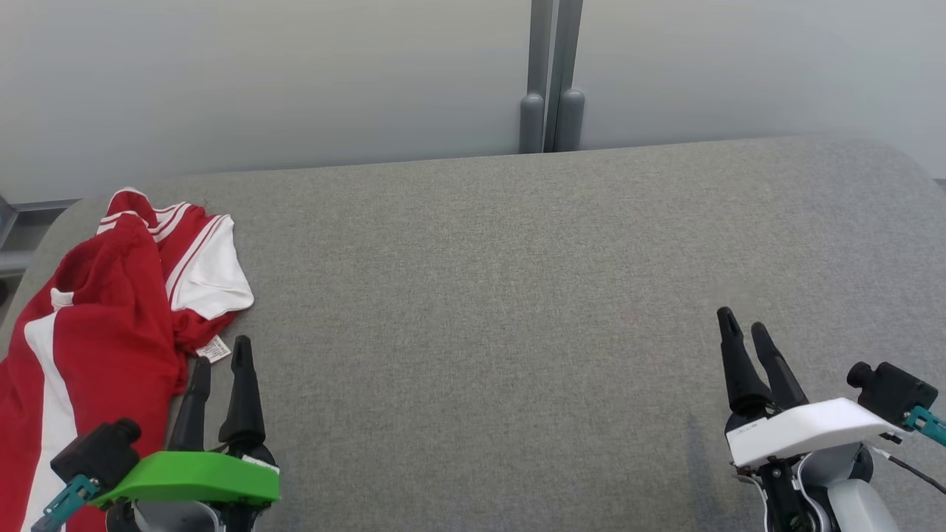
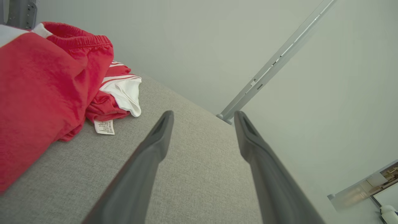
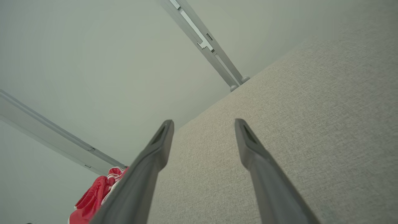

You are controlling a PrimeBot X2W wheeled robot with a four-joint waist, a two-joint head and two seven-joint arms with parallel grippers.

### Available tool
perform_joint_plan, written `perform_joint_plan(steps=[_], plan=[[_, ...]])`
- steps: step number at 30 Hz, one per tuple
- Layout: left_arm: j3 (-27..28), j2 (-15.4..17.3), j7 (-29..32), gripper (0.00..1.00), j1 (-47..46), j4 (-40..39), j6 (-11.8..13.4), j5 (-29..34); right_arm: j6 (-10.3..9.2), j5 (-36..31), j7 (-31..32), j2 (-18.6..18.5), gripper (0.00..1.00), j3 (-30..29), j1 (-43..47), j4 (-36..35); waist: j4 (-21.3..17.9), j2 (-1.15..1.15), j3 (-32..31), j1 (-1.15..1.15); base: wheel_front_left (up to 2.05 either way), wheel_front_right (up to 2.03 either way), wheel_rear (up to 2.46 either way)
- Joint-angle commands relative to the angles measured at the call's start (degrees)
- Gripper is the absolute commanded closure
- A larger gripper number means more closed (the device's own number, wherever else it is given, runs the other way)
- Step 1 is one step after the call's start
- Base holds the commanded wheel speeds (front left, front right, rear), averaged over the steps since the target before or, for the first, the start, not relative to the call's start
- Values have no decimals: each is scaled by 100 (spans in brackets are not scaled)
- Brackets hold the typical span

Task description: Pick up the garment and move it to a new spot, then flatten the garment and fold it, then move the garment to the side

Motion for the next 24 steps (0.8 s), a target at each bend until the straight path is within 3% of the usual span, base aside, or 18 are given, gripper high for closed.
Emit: perform_joint_plan(steps=[1, 14, 24], plan=[[-17, 73, -56, 0, 38, -86, 33, 227, 3, -240, -63, -38, 0, 37, -24, -85, 1, 0, -2, 0, 0, 0, 0], [13, 111, -255, 0, 280, -150, 167, 1123, 3, -1286, -297, -44, 0, 143, 3, -47, 9, 0, -13, 0, 0, 0, 0], [33, 148, -385, 0, 434, -179, 123, 1701, 3, -1942, -461, -48, 0, 309, 21, -9, -1, 0, -6, 0, 0, 0, 0]])
